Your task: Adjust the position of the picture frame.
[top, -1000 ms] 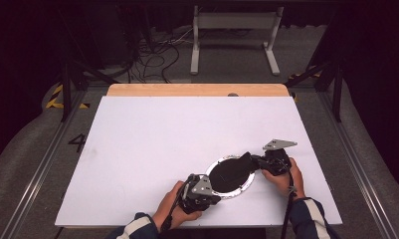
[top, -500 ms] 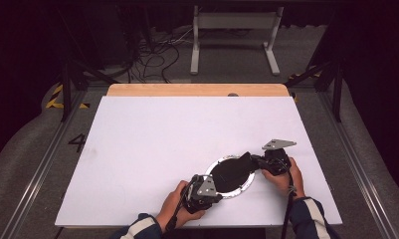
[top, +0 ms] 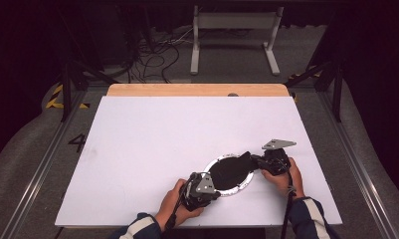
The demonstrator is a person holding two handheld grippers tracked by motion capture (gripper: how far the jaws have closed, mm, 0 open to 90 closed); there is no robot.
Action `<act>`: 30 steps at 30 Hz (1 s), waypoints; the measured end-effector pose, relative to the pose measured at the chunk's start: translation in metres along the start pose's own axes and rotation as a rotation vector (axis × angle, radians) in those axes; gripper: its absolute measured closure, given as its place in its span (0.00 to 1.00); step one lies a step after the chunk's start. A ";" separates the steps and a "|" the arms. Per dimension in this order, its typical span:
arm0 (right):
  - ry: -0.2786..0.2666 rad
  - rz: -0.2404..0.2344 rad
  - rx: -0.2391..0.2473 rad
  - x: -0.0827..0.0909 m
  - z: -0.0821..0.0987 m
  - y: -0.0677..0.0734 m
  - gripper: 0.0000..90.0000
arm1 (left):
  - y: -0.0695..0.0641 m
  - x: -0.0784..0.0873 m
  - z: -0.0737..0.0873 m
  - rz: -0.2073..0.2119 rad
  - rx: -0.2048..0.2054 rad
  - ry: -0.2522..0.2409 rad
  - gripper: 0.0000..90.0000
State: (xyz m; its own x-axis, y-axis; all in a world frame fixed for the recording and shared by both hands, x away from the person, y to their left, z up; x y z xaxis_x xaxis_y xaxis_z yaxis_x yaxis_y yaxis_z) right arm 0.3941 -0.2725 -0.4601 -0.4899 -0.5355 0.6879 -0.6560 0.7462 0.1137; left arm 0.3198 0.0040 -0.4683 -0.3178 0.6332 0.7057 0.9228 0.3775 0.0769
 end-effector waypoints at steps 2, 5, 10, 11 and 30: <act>0.000 0.000 0.002 0.000 0.000 0.000 1.00 | 0.003 0.001 0.001 -0.003 0.004 -0.002 1.00; -0.003 -0.005 -0.003 0.000 0.001 0.000 1.00 | 0.006 0.003 0.003 -0.034 -0.002 0.009 1.00; 0.000 -0.022 -0.004 0.001 0.001 0.000 1.00 | 0.014 0.005 0.006 -0.038 0.013 0.008 1.00; 0.002 -0.028 -0.005 0.001 0.001 0.000 1.00 | 0.017 0.005 0.007 -0.041 0.020 0.007 1.00; 0.038 -0.138 0.092 0.002 0.007 0.036 1.00 | 0.083 0.023 0.034 -0.159 0.200 0.010 1.00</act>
State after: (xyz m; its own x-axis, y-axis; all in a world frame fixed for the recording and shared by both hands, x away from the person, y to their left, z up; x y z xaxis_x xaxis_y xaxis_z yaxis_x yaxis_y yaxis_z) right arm 0.3656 -0.2499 -0.4598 -0.3707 -0.6134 0.6973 -0.7658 0.6267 0.1442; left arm 0.3813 0.0731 -0.4693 -0.4522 0.5490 0.7029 0.7999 0.5982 0.0474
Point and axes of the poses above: each handheld gripper's, and its own axes: x roughly backward along the jaws, z roughly out of its underside, y roughly to its left, the point moved 1 cm from there along -x, roughly forward along the jaws, and after that the axes turned 8 degrees about -z, right-handed, at the moved point
